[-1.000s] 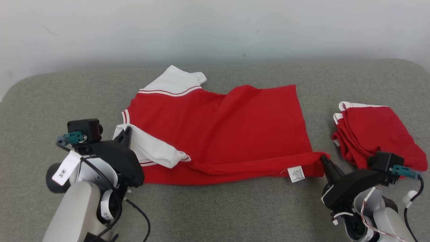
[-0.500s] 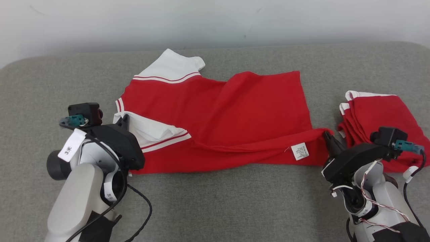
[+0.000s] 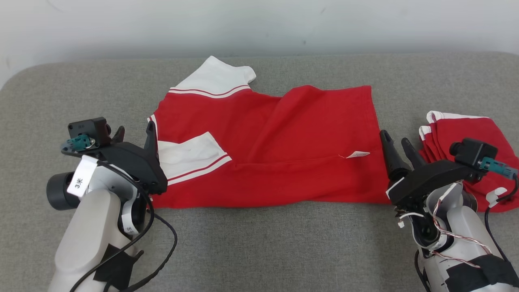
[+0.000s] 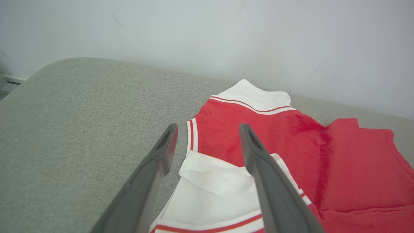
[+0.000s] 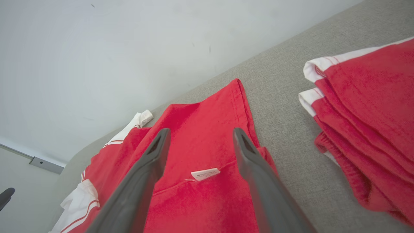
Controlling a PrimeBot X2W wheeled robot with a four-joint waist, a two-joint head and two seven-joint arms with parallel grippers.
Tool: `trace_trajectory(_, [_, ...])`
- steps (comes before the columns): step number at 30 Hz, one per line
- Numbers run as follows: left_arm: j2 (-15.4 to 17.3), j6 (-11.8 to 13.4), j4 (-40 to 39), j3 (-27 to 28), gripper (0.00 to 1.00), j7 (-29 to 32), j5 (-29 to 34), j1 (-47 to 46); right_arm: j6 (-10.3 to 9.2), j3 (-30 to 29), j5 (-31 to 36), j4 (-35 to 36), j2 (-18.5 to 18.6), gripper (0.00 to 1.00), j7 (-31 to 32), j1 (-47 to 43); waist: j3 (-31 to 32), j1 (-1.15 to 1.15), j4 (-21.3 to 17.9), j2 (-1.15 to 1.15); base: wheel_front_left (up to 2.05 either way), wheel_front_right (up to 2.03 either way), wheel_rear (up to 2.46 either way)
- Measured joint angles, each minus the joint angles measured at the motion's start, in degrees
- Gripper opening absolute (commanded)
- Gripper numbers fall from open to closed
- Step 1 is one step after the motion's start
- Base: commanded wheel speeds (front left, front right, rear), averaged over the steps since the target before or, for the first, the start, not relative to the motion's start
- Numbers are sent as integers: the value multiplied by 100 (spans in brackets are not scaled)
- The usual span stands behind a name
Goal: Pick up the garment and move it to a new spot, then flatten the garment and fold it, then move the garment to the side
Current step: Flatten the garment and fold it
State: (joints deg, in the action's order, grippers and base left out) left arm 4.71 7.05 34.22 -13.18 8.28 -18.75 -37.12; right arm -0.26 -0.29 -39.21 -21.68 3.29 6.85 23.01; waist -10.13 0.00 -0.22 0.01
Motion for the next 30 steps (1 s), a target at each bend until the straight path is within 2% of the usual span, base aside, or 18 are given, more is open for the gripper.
trace_trajectory(5, [33,-1,71,-48,100,-212,57,76,187,214,235,15,132,100,-65,-97,80,0,15,0,0,0,0])
trace_trajectory(9, [127,-59,167,-192,100,-328,130,382,226,388,660,118,422,100,-163,-506,142,0,21,0,0,0,0])
trace_trajectory(15, [183,-105,382,-376,100,-386,307,836,68,408,1085,176,746,100,-248,-1065,231,0,16,0,0,0,0])
trace_trajectory(20, [336,-93,597,-378,100,-428,380,983,24,499,1118,130,720,100,-248,-1265,251,-1,-32,-1,0,0,0])
trace_trajectory(30, [211,-53,758,-401,100,-487,422,922,-42,635,1178,-4,582,100,-225,-1249,141,-1,-45,-1,0,0,0])
